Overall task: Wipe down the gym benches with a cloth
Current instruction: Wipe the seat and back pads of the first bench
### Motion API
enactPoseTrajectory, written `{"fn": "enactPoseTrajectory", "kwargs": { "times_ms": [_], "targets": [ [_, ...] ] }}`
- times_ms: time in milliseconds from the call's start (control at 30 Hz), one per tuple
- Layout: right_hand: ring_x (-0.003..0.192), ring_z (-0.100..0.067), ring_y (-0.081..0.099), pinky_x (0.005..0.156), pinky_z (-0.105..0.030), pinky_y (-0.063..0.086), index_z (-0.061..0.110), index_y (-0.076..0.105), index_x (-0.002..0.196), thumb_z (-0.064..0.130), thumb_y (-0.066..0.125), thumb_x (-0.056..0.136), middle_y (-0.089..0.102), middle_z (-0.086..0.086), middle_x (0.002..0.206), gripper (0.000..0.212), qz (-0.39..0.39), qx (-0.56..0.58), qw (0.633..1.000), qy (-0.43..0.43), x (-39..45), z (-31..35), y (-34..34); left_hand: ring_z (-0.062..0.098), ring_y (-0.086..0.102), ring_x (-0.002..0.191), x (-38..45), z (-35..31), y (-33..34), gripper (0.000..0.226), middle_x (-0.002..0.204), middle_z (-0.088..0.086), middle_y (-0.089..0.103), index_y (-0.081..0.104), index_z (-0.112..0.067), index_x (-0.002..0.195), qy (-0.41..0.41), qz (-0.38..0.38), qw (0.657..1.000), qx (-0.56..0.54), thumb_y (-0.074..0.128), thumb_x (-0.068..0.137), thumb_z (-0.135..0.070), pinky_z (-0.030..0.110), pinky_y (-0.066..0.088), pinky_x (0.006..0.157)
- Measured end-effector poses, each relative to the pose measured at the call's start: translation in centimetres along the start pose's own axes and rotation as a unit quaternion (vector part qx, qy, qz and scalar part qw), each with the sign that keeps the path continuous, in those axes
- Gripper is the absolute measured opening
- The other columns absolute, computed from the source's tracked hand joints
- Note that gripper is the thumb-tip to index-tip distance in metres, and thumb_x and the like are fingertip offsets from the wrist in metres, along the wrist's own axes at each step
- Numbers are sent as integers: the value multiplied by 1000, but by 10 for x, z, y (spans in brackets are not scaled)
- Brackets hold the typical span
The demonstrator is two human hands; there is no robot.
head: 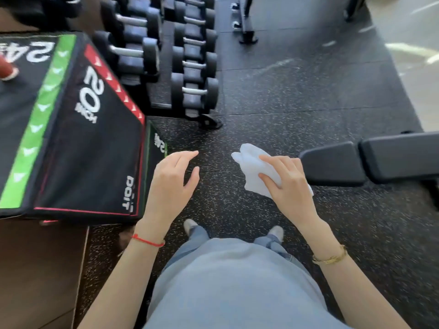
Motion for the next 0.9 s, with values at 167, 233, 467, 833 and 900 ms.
{"fn": "enactPoseTrajectory", "kwargs": {
  "times_ms": [167,233,467,833,900],
  "targets": [
    [101,-21,46,90,-36,44,17,61,128,22,67,93,62,-3,113,36,-19,-10,999,44,-40,-91,-73,20,59,118,8,-102,66,33,125,4,65,62,-12,129,32,15,999,-29,58,97,-21,37,44,105],
    [101,-21,46,89,-37,44,17,61,129,22,66,94,61,-3,112,35,-22,-21,998,54,-52,-124,-94,20,59,118,12,-136,91,34,125,4,65,62,-12,129,42,26,998,-36,56,97,-21,39,46,105],
    [97,-23,47,90,-37,43,15,62,128,21,65,95,60,-5,110,34,-37,-46,996,67,-61,-212,-140,22,60,117,35,-210,152,36,124,4,65,62,-13,129,52,53,997,-34,52,97,-25,44,47,102],
    [98,-23,47,92,-34,41,15,63,126,22,66,94,60,-4,109,33,-64,-43,992,100,-18,-317,-157,23,58,119,112,-260,220,31,124,4,65,61,-12,128,85,52,995,-22,57,97,-17,47,45,104],
    [99,-23,47,93,-36,42,15,63,127,22,65,94,60,-4,110,33,-55,-37,993,99,-9,-336,-158,23,59,119,124,-267,233,31,124,4,65,62,-12,127,86,55,995,-15,58,97,-16,47,45,104]
  ]
}}
Point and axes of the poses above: each hand's wrist, its own x-axis towards the middle knuckle, its own y-axis out of the palm, z = x × y, the point moved 10 cm from there along x, towards the middle knuckle
